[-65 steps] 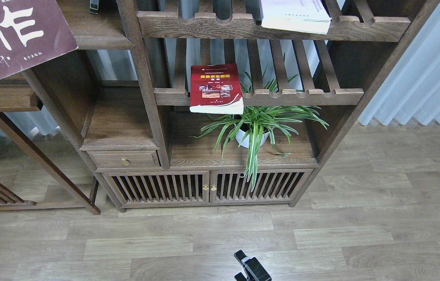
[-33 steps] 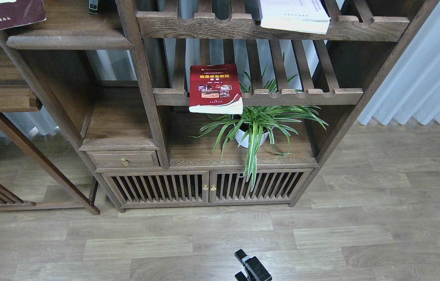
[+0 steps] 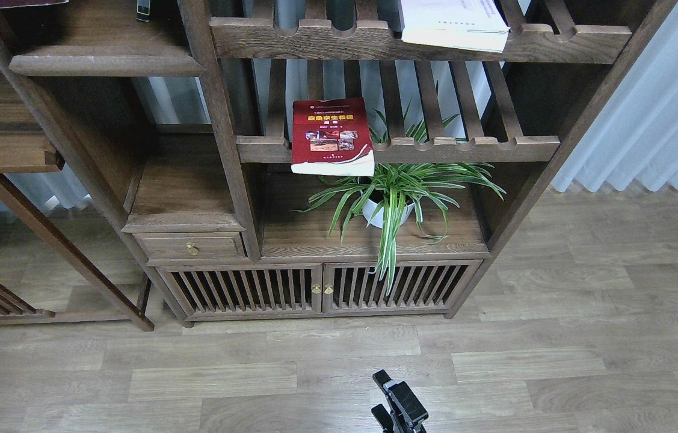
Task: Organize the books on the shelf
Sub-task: 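Raise the right gripper toward the shelf while the left gripper withdraws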
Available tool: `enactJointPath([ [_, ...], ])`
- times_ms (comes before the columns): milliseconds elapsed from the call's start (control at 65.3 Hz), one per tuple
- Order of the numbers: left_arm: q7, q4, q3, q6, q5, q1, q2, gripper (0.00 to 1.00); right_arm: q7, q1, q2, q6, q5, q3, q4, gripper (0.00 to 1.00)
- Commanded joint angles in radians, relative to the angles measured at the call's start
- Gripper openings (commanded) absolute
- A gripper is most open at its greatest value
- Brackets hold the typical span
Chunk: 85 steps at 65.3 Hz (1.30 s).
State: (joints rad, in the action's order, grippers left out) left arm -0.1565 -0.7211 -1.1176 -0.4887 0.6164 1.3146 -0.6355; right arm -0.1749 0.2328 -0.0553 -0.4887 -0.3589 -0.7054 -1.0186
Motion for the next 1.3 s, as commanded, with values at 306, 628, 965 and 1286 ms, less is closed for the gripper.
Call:
enactJointPath([
  [306, 0.090, 0.143, 0.022, 0.000, -0.014, 0.061, 0.091, 0.06, -0.002, -0.099, -0.003, 0.000, 0.000, -0.017, -0.037, 0.98],
  [628, 0.114, 0.164, 0.044, 0.000, -0.121, 0.054, 0.128, 0.06, 0.000, -0.109, -0.011, 0.000, 0.000, -0.039, -0.038, 0.98],
  [965, 0.278, 0.284, 0.078, 0.000, -0.090, 0.074, 0.160, 0.06, 0.000, -0.179, -0.023, 0.000, -0.002, -0.123, -0.038, 0.98],
  [1286, 0.411, 0.387, 0.125, 0.000, -0.099, 0.084, 0.244, 0.06, 0.000, -0.228, -0.023, 0.000, -0.015, -0.152, -0.038, 0.97],
])
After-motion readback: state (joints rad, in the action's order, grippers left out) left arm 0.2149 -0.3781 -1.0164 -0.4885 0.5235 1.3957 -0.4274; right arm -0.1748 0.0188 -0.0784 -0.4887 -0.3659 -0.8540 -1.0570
